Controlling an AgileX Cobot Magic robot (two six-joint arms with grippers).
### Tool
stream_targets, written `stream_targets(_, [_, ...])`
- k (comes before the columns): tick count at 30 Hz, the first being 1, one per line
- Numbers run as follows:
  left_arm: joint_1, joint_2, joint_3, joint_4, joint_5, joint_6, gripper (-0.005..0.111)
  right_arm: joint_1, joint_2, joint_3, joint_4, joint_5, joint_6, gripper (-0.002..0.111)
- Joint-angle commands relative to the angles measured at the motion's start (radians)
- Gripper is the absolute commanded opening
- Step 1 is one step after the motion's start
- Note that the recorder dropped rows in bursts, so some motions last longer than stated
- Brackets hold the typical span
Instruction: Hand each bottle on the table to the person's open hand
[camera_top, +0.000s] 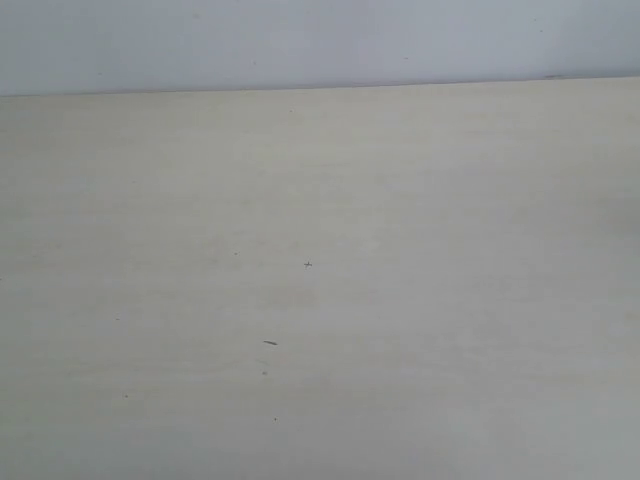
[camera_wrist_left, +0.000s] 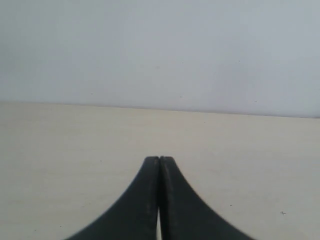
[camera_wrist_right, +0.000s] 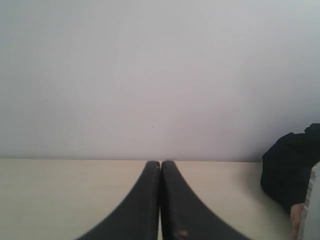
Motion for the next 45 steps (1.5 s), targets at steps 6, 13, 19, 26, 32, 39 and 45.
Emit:
stream_targets(6, [0.051, -0.007, 0.004, -0.022, -0.008, -0.087, 0.0, -0.003, -0.006, 0.004, 0.001, -0.005, 0.002, 0.0])
stream_targets(13, [0.115, -0.007, 0.004, -0.024, 0.022, -0.049, 0.0, -0.003, -0.006, 0.004, 0.001, -0.005, 0.002, 0.0])
stream_targets(19, [0.115, -0.007, 0.004, -0.024, 0.02, -0.045, 0.0, -0.003, -0.006, 0.004, 0.001, -0.005, 0.002, 0.0])
stream_targets(26, [0.115, -0.007, 0.004, -0.024, 0.02, -0.045, 0.0, -0.003, -0.006, 0.004, -0.001, -0.005, 0.002, 0.0])
stream_targets(32, [0.115, -0.007, 0.004, -0.024, 0.02, -0.045, 0.0, -0.003, -0.006, 0.004, -0.001, -0.005, 0.002, 0.0])
stream_targets(39, [0.115, -0.007, 0.004, -0.024, 0.02, -0.045, 0.0, -0.003, -0.006, 0.004, -0.001, -0.017, 0.004, 0.0])
stream_targets(45, [0.115, -0.007, 0.004, -0.024, 0.02, -0.045, 0.0, -0.003, -0.006, 0.004, -0.001, -0.017, 0.004, 0.0])
